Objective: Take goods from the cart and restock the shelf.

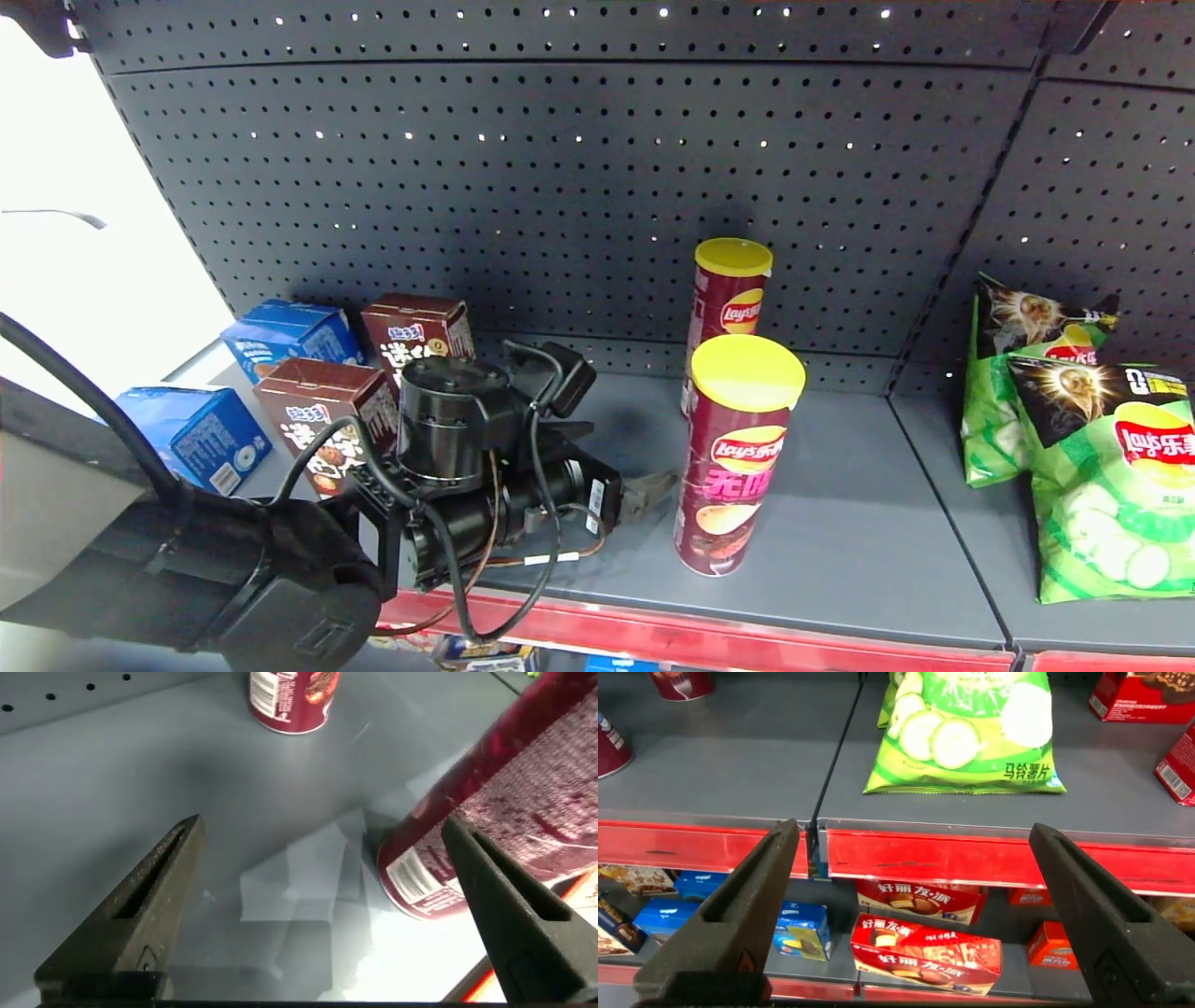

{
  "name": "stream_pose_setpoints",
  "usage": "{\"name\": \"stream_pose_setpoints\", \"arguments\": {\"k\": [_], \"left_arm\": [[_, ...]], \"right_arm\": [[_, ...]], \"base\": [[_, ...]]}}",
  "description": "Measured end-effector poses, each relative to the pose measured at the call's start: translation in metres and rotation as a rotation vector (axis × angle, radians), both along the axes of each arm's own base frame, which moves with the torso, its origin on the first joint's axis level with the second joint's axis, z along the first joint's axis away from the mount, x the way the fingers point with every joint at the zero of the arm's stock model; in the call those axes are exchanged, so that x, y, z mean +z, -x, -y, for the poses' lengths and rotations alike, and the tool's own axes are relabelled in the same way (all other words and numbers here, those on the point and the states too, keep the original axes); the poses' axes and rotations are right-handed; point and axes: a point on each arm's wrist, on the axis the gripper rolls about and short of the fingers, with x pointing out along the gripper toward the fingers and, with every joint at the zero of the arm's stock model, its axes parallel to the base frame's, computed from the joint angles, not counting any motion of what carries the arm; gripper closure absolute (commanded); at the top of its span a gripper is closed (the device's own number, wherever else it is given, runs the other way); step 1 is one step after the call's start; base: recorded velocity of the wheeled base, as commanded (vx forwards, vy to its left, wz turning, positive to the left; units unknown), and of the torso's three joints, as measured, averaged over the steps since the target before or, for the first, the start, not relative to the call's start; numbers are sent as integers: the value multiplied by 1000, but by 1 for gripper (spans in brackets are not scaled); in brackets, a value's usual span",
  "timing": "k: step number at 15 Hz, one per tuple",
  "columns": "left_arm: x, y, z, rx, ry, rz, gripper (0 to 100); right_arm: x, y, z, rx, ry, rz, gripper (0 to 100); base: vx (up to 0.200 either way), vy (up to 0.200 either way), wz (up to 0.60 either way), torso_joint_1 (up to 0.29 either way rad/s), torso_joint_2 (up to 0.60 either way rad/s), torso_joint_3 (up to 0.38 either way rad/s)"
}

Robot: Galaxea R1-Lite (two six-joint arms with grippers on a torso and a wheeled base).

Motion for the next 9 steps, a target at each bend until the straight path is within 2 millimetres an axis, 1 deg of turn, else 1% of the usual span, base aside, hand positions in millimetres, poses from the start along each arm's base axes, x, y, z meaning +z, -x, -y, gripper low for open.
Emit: {"name": "stream_pose_setpoints", "arguments": {"k": [3, 6, 9], "left_arm": [[1, -8, -14, 45, 0, -2, 0], [9, -14, -29, 93, 15, 16, 0], [21, -13, -33, 107, 37, 44, 0]], "right_arm": [[0, 0, 0, -1, 0, 0, 0], [0, 0, 0, 0, 0, 0, 0], [0, 0, 0, 0, 0, 0, 0]], "base": [[0, 0, 0, 0, 0, 0], [0, 0, 0, 0, 0, 0], [0, 0, 0, 0, 0, 0]]}}
